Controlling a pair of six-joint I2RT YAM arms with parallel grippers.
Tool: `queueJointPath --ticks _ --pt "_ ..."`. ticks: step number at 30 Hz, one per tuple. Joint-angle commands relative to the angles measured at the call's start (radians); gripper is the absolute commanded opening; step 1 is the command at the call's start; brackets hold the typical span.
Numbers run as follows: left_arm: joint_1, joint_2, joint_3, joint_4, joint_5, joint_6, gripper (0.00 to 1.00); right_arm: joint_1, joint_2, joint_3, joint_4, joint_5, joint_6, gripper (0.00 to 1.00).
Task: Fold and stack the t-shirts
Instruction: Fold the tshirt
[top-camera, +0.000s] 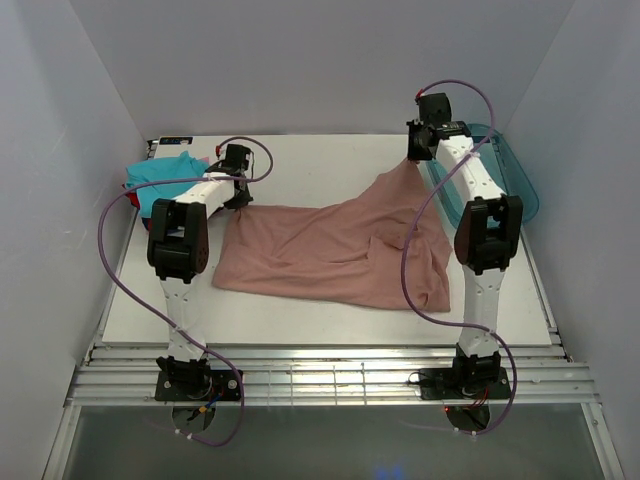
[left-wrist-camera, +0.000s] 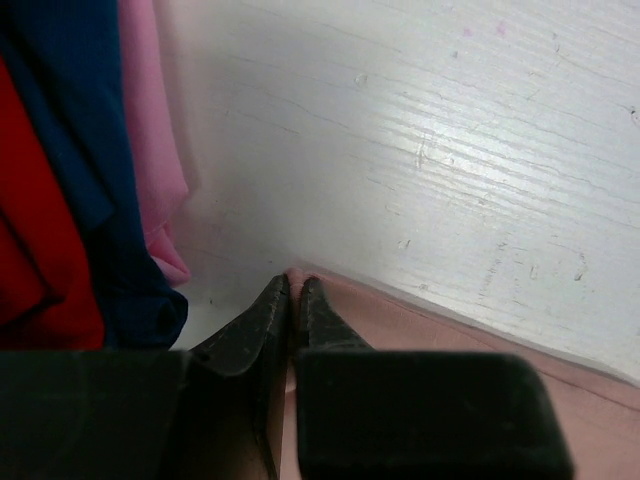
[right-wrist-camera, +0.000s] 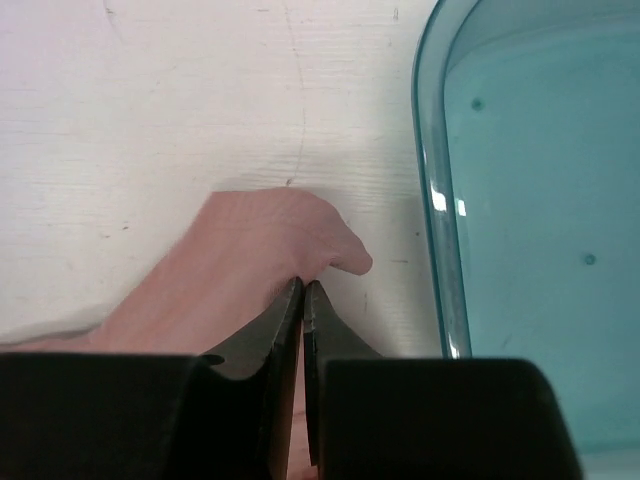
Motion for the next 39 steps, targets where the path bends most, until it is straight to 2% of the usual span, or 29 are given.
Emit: queueJointPath --ticks 1,15,26,32,39 --pt "0.012 -0.109 -0.009 0.036 -0.028 0.014 0.08 -0.001 -0.105 -0.044 0.008 0.013 -0.013 0.08" --pt "0.012 -0.323 -0.22 0.233 -0.018 0.049 0.09 0.008 -0.402 -0.395 0.019 0.013 -0.013 0.08" --pt "0.012 -0.438 -0.418 0.249 0.042 0.012 0.09 0.09 -0.609 -0.579 -0.128 0.084 0.049 0.08" --pt "0.01 -0.499 -0.497 0.268 0.044 0.017 0.09 0.154 -0.643 -0.622 -0.262 0.203 0.091 0.08" --pt "0.01 -0.516 -0.54 0.234 -0.024 0.012 0.09 0.183 -0.646 -0.697 -0.386 0.292 0.145 0.08"
